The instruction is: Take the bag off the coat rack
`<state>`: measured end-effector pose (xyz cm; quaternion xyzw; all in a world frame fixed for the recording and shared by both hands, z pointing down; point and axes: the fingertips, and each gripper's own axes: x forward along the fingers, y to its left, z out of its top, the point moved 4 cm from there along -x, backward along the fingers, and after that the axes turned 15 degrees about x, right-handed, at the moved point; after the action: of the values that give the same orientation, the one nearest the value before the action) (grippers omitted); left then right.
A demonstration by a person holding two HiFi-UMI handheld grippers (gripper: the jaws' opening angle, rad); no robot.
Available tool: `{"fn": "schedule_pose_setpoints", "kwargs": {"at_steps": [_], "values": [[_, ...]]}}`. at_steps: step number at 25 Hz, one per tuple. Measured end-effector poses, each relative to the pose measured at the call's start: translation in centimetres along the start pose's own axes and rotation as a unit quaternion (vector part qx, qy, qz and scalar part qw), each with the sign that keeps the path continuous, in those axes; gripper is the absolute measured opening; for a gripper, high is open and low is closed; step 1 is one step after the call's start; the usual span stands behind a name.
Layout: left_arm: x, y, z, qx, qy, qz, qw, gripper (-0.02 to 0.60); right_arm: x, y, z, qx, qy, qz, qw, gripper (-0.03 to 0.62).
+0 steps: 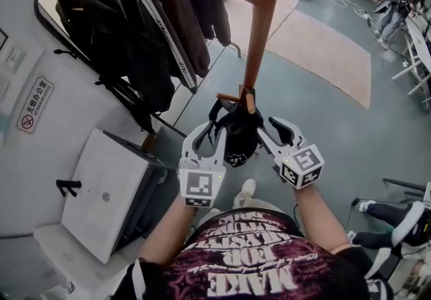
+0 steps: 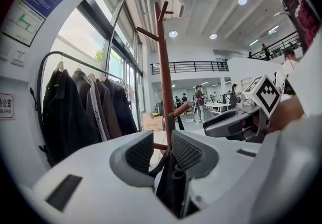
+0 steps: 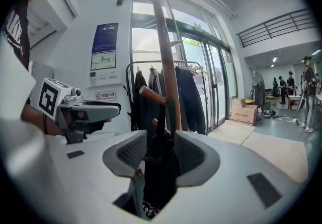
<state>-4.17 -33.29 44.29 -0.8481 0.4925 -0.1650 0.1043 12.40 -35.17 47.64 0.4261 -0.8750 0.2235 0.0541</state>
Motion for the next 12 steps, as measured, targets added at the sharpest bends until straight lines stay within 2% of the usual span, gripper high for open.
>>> {"fn": "schedule_pose_setpoints", "kwargs": {"at_steps": [12], "values": [[7.2,-1.3,-2.8,-0.013,0.024,-0.046,0.9986,0.101,4.0,-2.8,-0.7,0.000,0.027,0.001,1.000,0.179]]}}
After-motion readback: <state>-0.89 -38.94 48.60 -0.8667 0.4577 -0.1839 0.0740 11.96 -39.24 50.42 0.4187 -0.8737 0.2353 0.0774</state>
